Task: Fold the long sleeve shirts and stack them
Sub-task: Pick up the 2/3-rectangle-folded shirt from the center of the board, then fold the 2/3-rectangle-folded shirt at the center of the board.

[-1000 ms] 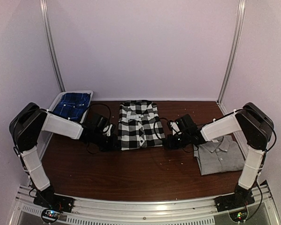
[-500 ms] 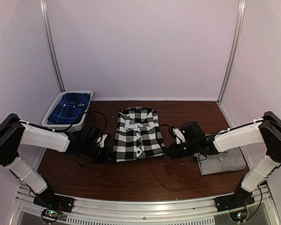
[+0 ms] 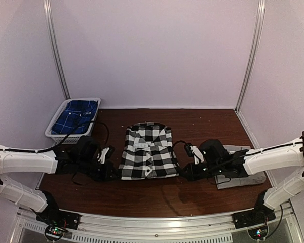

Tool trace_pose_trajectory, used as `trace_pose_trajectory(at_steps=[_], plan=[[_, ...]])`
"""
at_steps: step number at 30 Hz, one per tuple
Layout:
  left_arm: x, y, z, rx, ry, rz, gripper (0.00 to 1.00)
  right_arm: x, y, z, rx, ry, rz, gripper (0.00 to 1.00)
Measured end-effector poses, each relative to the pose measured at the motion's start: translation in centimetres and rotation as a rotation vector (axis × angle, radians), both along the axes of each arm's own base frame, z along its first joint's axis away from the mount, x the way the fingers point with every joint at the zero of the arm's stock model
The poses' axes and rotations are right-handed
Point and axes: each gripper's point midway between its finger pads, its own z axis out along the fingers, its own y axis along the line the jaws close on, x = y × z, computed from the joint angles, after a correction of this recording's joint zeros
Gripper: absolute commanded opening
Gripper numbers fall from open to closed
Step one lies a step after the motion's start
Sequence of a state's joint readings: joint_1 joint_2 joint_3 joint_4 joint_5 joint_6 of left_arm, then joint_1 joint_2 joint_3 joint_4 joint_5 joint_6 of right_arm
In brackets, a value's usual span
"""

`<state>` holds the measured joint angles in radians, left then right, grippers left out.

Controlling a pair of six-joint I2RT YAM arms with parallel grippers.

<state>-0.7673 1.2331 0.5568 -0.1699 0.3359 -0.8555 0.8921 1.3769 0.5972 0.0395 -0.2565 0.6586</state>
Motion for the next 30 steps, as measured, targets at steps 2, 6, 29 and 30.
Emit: trace_pose_trajectory(at_steps=[2,6,29,30], plan=[[-0.2,0.1,0.1,0.002,0.003,-0.003,0.00,-0.2,0.0,0.4,0.004,-0.003,0.002,0.00],[-0.9,0.1,0.3,0.001,0.015,-0.028,0.00,-1.0,-0.1,0.8,-0.006,0.005,0.017,0.00],[28.9,-1.0,-1.6,-0.126,0.059,0.087,0.00,28.8,4.5,3.5,0.161,0.013,-0.187,0.00],[30.0,-1.1,-2.9,-0.128,0.063,0.096,0.00,30.1,4.2,1.7,0.158,0.029,-0.204,0.00]])
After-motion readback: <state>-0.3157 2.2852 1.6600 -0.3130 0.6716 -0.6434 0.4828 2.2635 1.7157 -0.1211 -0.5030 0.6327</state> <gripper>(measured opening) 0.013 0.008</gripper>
